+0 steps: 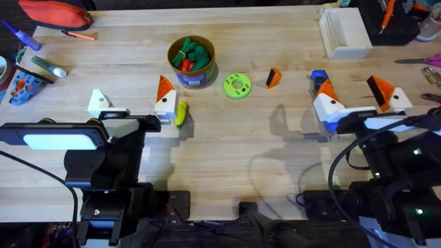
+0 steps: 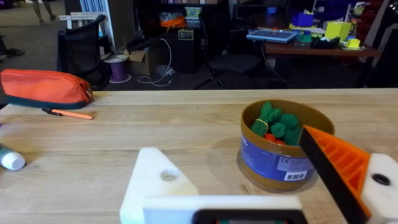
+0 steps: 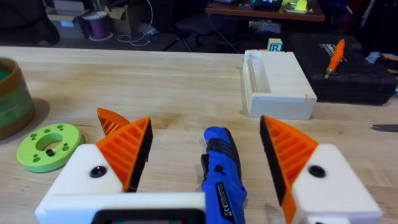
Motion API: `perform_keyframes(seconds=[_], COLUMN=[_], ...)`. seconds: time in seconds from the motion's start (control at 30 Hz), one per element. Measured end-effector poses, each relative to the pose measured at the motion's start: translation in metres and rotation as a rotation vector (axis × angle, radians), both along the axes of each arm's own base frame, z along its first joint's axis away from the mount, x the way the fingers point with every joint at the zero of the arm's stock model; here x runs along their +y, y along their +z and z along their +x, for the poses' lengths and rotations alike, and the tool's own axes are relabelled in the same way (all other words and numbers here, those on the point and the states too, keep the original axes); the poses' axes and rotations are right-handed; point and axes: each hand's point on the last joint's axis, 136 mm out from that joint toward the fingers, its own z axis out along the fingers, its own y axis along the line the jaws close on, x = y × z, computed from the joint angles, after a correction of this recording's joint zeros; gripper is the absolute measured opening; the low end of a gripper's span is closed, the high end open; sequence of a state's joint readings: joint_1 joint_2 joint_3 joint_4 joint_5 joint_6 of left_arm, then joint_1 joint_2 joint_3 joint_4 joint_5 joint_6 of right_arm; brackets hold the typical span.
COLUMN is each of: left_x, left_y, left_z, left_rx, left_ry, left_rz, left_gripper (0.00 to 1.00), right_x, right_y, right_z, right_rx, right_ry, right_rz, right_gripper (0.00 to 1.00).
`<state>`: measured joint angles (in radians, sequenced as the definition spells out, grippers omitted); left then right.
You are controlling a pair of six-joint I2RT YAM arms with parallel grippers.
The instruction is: Pick up the gripper from the table and insert it into the empty holder that is missing its gripper. Then pick up a screw, insert it into the mounting hole, and use the screwdriver to tighten it. Finally, clean up the table by picking up the vegetable and placing it into the bucket.
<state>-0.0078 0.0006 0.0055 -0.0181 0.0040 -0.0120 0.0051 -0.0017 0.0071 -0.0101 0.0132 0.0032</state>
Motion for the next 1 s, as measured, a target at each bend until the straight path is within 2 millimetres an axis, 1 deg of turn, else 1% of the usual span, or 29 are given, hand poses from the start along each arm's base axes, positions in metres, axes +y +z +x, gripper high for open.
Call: perform_keyframes(seconds=[0.37, 0.43, 0.5, 0.53, 0.57, 0.6, 0.73, 0.8, 0.83, 0.9, 1.0], left_x=[0.0, 0.0, 0.0, 0.0, 0.0, 0.0, 0.0, 0.0, 0.0, 0.0, 0.0], left_y=[0.0, 0.001, 0.002, 0.004, 0.008, 0.034, 0.077, 0.088, 0.099, 0.104, 0.104], left_z=[0.0, 0.0, 0.0, 0.0, -0.001, -0.006, -0.017, -0.019, -0.018, -0.014, -0.006], left_rx=[-0.002, -0.004, -0.007, -0.01, -0.017, -0.062, -0.108, -0.084, -0.005, 0.067, 0.218], left_ry=[0.0, 0.0, 0.0, 0.0, 0.0, 0.0, -0.001, -0.001, 0.0, 0.002, 0.009], left_rz=[0.0, -0.001, -0.007, -0.011, -0.016, -0.023, -0.028, -0.028, -0.033, -0.048, -0.077], left_gripper=[0.985, 0.985, 0.985, 0.985, 0.985, 0.985, 0.985, 0.985, 0.985, 0.985, 0.986], right_x=[0.0, 0.0, 0.001, 0.001, 0.001, 0.001, 0.001, 0.001, 0.001, 0.001, 0.002], right_y=[0.001, 0.009, 0.028, 0.034, 0.038, 0.052, 0.094, 0.108, 0.119, 0.123, 0.122], right_z=[0.0, 0.001, 0.001, 0.001, 0.0, -0.002, -0.012, -0.016, -0.017, -0.015, -0.011], right_rx=[-0.005, -0.037, -0.115, -0.136, -0.148, -0.174, -0.236, -0.224, -0.144, -0.066, 0.085], right_ry=[0.0, 0.001, 0.003, 0.003, 0.003, 0.004, 0.004, 0.004, 0.004, 0.006, 0.008], right_rz=[0.0, 0.001, 0.001, 0.001, 0.001, 0.001, 0.001, 0.003, 0.013, 0.021, 0.034], right_gripper=[0.992, 0.992, 0.992, 0.992, 0.992, 0.992, 0.992, 0.992, 0.992, 0.992, 0.992])
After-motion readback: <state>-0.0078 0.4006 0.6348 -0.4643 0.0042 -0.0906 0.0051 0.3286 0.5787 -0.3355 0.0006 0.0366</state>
